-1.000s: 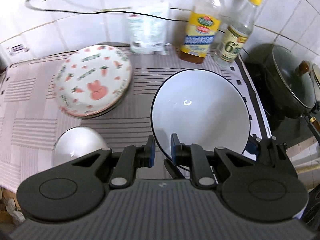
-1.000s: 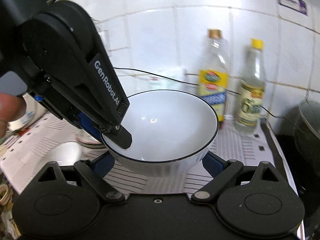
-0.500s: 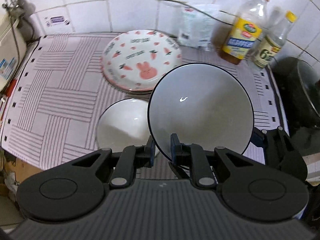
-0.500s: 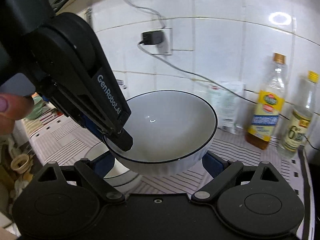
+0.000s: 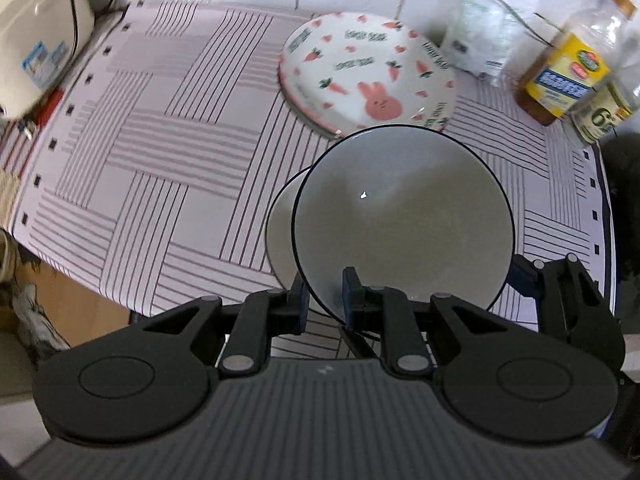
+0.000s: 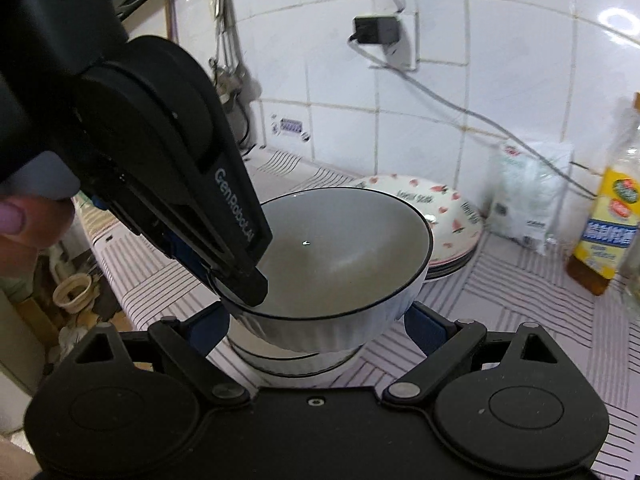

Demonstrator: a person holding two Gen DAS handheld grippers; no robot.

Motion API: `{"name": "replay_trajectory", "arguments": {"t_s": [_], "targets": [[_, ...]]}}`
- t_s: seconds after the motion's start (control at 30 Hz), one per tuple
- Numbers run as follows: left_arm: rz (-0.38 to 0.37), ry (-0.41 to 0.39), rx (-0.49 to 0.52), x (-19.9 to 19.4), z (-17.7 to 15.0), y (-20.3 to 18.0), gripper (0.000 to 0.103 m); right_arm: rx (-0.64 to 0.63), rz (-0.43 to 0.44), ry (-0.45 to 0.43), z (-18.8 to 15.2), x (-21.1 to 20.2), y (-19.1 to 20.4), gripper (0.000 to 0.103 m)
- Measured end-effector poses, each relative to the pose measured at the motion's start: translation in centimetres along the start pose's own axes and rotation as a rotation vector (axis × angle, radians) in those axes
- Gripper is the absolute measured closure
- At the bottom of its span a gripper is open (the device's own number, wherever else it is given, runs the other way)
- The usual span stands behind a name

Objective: Organize plates and bowls
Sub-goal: 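Lower the third bowl into the nested bowls with both grippers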

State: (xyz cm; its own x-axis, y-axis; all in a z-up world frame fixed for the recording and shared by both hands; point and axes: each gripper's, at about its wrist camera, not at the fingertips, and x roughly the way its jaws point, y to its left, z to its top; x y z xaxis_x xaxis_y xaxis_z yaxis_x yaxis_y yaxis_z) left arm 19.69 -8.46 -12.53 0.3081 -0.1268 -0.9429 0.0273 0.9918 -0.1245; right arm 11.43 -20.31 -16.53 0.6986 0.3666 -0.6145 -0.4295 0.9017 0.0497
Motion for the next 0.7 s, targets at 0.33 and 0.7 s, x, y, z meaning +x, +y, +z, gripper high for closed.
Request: {"name": "replay_trajectory", "arguments": {"t_s": [0.33,0.7], "targets": [[-0.01,0.051,-0.049,2.0,0.1,1.9,0.086,-0.099,0.002,0.069,0.1,2.0,1.5,0.006],[0.017,0.075,-0.028,2.9,0.5,1.4,0.08,-0.19,-0.085,0.148,0.4,4.0,2.9,0.006]]}}
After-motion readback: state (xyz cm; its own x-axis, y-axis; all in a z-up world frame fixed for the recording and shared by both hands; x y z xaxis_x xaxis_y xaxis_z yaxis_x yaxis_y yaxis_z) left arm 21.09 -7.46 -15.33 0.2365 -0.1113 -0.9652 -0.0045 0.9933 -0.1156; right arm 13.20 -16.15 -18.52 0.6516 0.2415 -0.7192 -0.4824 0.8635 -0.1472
